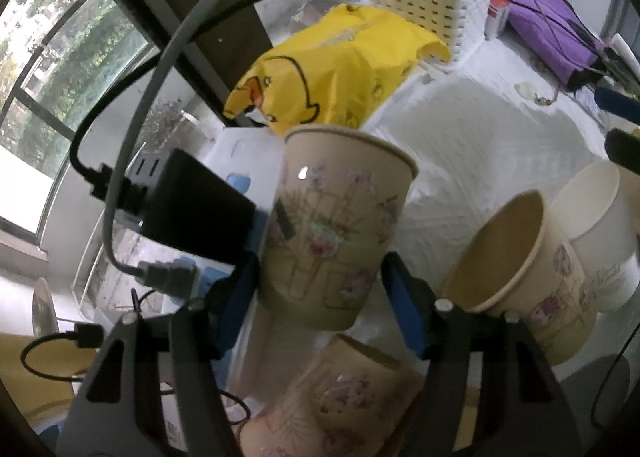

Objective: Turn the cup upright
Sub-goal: 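Close the left tool around a pink-patterned beige paper cup, then lift the held cup with the left tool toward the right tool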

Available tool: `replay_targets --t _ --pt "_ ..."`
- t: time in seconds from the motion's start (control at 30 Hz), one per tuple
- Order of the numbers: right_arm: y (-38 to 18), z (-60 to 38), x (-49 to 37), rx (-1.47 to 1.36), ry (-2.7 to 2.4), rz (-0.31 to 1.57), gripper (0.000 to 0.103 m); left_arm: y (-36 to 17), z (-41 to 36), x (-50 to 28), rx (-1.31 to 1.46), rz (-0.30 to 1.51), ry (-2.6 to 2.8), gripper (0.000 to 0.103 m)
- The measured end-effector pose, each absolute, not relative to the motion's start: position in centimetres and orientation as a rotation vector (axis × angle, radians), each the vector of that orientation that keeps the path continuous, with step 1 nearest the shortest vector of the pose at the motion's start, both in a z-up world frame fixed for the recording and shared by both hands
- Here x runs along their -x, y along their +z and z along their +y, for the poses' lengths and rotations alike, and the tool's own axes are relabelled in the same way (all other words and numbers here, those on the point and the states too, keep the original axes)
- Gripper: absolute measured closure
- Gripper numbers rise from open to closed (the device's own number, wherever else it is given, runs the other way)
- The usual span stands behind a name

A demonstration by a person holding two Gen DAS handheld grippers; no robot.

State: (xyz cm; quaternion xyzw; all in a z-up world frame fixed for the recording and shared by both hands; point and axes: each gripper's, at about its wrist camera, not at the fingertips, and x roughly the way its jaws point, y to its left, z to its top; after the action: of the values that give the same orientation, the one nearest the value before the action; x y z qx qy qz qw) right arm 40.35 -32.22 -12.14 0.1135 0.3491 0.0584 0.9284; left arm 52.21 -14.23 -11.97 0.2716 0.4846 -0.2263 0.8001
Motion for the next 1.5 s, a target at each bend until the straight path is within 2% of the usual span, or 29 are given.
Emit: replay_targets --t 0.23,0.8,1.13,1.5 --pt "-11.7 -32.2 -40.2 -0.228 0.117 0.704 0.023 -10.5 -13.2 -51.2 -0.545 1.006 -0.478 0.040" --pt "-6.2 -30.8 -34.3 -0.195 0.120 0.600 0.023 -0.2 -10.1 -43.7 -0.466 0.808 -0.453 0.042" --pt "-3.6 -28.7 -29.3 -0.163 0.154 0.550 0.023 3.4 -8.3 -34.1 -0.361 0.661 -0.419 0.042" --pt "-3.5 -24.8 -22.1 -0.112 0.272 0.537 0.023 1.6 -3.8 -21.0 -0.113 0.561 -0.331 0.042"
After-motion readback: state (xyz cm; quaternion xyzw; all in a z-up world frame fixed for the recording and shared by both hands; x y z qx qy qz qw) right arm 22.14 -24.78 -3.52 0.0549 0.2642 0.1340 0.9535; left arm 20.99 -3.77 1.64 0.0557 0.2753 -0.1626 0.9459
